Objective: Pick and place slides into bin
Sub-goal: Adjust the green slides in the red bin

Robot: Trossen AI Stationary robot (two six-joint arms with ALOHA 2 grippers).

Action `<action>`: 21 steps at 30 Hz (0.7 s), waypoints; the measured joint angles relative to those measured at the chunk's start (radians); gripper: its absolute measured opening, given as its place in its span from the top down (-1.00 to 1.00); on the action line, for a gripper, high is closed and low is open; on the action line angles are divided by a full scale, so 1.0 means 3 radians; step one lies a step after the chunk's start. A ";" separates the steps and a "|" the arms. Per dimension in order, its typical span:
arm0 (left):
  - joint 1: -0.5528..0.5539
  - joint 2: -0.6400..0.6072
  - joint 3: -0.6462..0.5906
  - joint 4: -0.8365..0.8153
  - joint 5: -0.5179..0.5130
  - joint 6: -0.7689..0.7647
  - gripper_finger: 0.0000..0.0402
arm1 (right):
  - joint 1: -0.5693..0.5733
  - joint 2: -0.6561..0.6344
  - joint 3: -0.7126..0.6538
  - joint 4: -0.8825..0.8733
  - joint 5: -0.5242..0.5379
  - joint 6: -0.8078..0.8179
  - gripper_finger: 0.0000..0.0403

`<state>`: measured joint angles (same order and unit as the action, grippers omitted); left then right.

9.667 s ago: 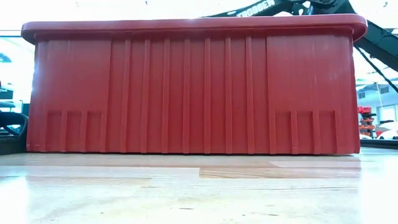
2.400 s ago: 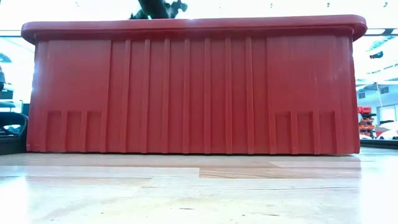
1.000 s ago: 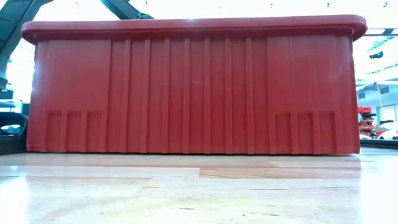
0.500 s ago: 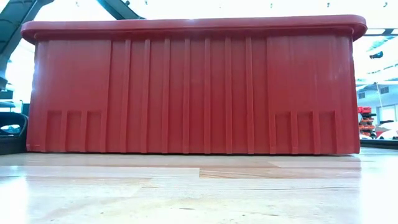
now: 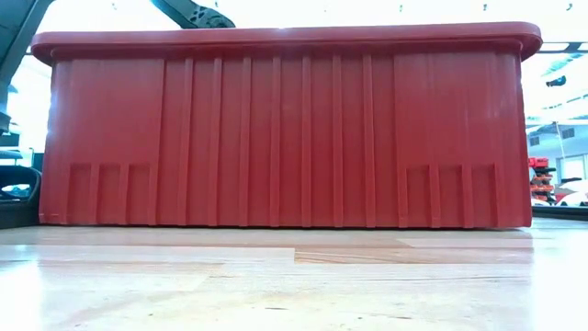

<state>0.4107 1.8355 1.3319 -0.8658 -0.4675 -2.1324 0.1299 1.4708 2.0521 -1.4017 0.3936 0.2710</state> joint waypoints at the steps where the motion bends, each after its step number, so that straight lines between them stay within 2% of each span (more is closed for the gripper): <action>1: -0.0005 -0.0016 -0.0001 0.0015 0.0004 0.0069 0.15 | 0.0019 0.0000 0.0000 0.0000 -0.0002 0.0003 -0.28; 4: -0.0069 -0.0099 -0.0001 0.0223 -0.0041 0.0402 0.17 | 0.0072 0.0000 0.0000 0.0000 -0.0004 0.0046 -0.28; 12: -0.0347 -0.0155 0.0001 0.1250 0.0029 0.2078 0.20 | 0.0089 0.0000 0.0000 0.0004 -0.0004 0.0005 -0.28; 18: -0.0329 0.0017 0.0000 0.2106 0.0623 0.3073 0.29 | -0.0042 0.0000 -0.0038 0.0042 0.0000 -0.0092 -0.28; 21: -0.0330 0.0023 0.0002 0.2429 0.0791 0.3504 0.34 | -0.0147 -0.0001 -0.0192 0.0042 0.0004 -0.0153 -0.28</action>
<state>0.3116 1.8423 1.3324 -0.1371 -0.2301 -1.0812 0.0857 1.4704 1.9945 -1.3893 0.3948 0.2250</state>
